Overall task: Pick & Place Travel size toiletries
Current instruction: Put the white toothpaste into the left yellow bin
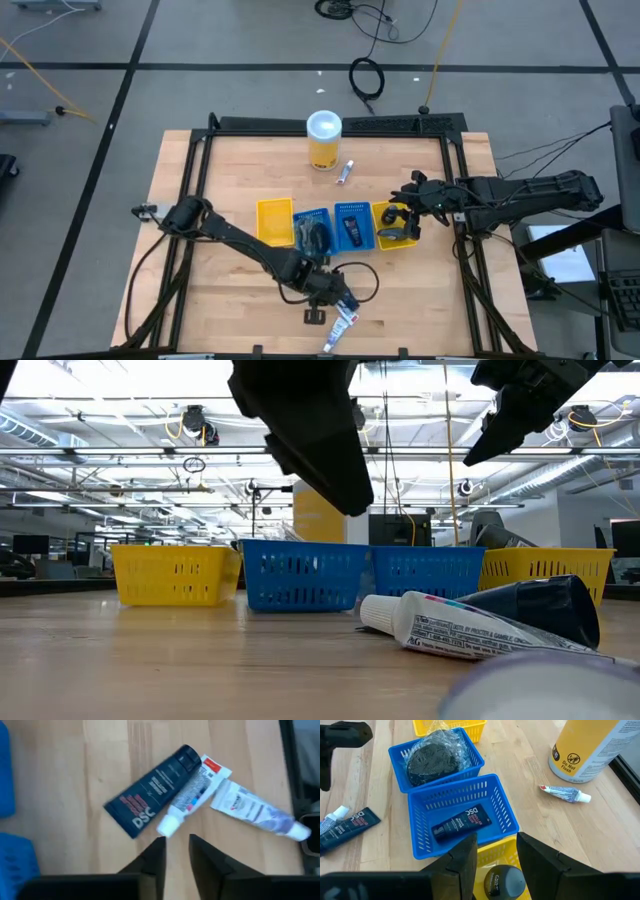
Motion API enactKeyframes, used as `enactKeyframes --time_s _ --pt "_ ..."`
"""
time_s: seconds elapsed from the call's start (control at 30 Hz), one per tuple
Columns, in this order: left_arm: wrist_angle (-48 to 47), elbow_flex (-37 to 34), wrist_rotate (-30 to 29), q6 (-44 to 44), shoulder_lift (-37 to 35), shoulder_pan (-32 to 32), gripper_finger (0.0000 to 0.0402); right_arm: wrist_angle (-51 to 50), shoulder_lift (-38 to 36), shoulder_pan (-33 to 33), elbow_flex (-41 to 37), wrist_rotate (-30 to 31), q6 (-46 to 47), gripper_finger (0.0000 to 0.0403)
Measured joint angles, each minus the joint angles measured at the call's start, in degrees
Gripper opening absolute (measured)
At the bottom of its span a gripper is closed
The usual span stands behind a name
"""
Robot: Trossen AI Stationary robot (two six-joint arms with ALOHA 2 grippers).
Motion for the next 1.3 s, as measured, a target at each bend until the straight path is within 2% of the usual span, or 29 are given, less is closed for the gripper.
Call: enactKeyframes --time_s 0.17,0.37,0.53,1.1,1.3 --pt "0.16 0.00 -1.10 8.69 0.39 -0.59 0.0127 -0.01 0.00 0.02 0.00 -0.02 0.00 0.0130" --pt "2.88 -0.02 -1.21 13.09 0.42 -0.56 0.0148 -0.02 -0.02 0.02 0.00 -0.02 0.58 0.0130" --pt "4.64 0.02 -1.52 15.64 1.14 -0.58 0.0150 -0.02 0.00 0.02 0.00 -0.02 0.63 0.0130" --pt "5.50 -0.04 -0.45 15.79 6.98 -0.57 0.0150 2.40 -0.01 0.02 -1.57 -0.02 0.60 0.0130" --pt "5.71 -0.02 -0.28 15.75 6.88 -0.42 0.0146 4.26 0.00 0.02 -2.99 -0.02 0.40 0.0130"
